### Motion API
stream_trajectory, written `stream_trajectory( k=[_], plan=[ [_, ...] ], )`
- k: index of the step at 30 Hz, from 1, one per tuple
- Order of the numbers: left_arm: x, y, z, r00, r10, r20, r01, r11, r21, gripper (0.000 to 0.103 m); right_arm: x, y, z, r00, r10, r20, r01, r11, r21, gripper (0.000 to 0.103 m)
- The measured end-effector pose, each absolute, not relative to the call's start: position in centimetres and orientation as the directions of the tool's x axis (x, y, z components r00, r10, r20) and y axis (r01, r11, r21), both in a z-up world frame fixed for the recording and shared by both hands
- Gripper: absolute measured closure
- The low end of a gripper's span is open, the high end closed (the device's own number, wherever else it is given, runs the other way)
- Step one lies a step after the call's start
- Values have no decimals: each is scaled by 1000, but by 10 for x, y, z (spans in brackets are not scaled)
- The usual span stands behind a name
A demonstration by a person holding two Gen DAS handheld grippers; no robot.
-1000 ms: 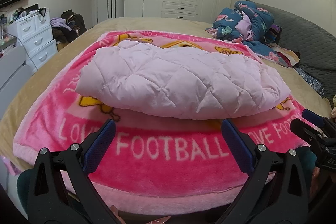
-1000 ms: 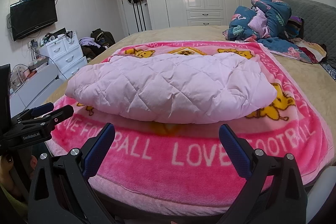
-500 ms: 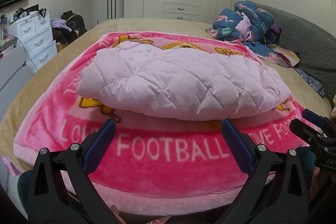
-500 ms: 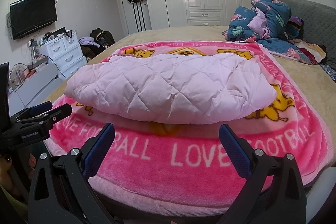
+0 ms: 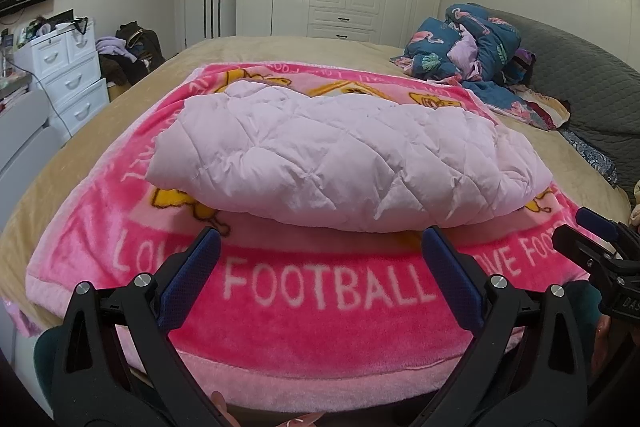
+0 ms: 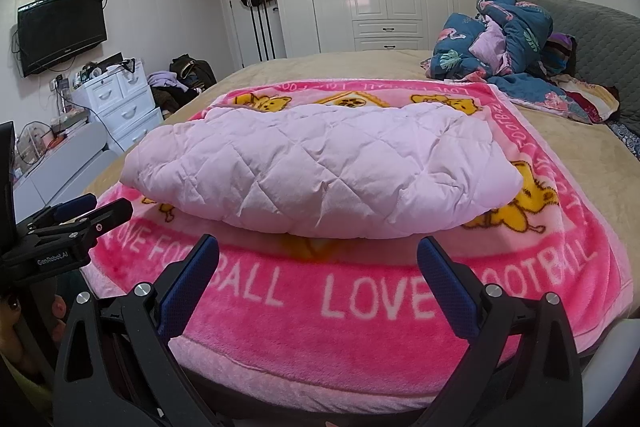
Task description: Fold large clothes
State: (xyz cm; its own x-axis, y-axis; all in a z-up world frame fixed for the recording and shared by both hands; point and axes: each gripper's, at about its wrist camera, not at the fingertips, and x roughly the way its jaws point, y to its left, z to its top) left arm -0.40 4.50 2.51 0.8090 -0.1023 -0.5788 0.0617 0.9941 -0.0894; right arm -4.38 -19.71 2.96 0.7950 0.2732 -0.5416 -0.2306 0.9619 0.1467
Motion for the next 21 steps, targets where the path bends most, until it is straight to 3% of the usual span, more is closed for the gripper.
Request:
stream_trajectory(
  k=[21],
  plan=[
    [1,48,19,781,-132,-610,69,990,-126,9,-45,-197,27,795,252,-551,-223,967,120,4]
  ],
)
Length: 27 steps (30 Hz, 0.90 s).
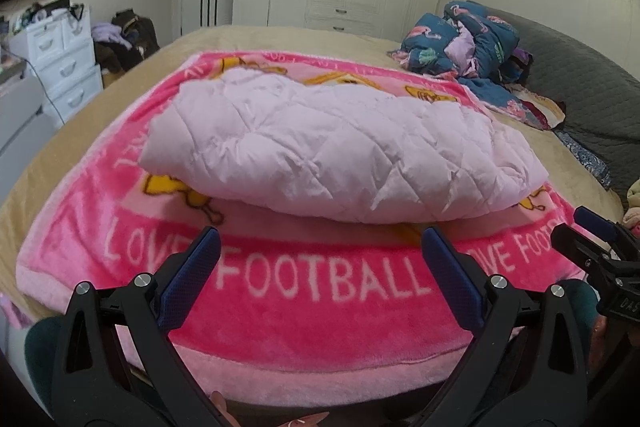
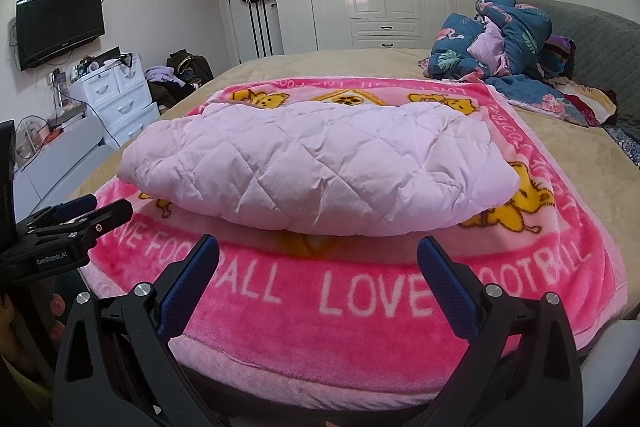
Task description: Fold large clothes
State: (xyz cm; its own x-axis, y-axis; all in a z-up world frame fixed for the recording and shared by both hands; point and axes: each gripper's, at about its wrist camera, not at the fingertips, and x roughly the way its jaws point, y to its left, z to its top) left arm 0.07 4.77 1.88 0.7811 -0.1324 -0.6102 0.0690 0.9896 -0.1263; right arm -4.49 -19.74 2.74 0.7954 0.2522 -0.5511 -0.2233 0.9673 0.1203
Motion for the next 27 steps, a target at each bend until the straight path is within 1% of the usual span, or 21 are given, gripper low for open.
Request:
stream_trajectory(
  k=[3,7,10,12,14,16,17,18,20,21,23,24,26,27],
  plan=[
    [0,46,15,772,-101,-628,47,994,-102,9,-47,-199,28,798,244,-551,-215,969,118,4],
    [-3,48,14,782,-99,-616,49,994,-97,9,-48,-212,28,805,221,-551,-178,975,131,4],
    [3,66,14,787,-54,-614,-15,994,-107,9,-50,-237,27,821,167,-546,-108,984,139,4],
    [14,87,13,781,-1,-625,-77,992,-98,9,-53,-270,25,839,86,-537,-11,990,141,4],
    [28,117,13,777,59,-627,-150,984,-93,9,-55,-326,17,836,-39,-547,148,977,156,4],
    [47,161,12,757,156,-635,-260,963,-73,9,-60,-381,3,804,-177,-567,317,935,158,4],
    [54,179,11,745,196,-638,-300,952,-58,9,-65,-425,-10,756,-286,-588,445,884,142,4],
    [64,206,9,723,259,-640,-364,931,-34,9,-69,-452,-21,712,-346,-611,520,845,126,4],
    [82,252,6,661,364,-656,-471,882,14,9,-85,-532,-54,560,-480,-675,701,708,78,4],
    [94,284,2,624,416,-661,-525,850,39,9,-92,-558,-67,495,-514,-700,755,654,54,4],
    [114,331,-7,550,478,-685,-603,795,70,9,-117,-625,-99,338,-560,-756,856,517,-1,4],
    [123,356,-13,506,508,-698,-648,757,81,9,-126,-644,-108,277,-579,-767,885,465,-32,4],
    [141,410,-31,418,528,-740,-723,686,82,9,-152,-692,-132,157,-573,-805,936,345,-63,4],
    [149,434,-38,394,528,-753,-754,654,64,9,-162,-703,-139,138,-565,-813,949,311,-55,4]
  ],
)
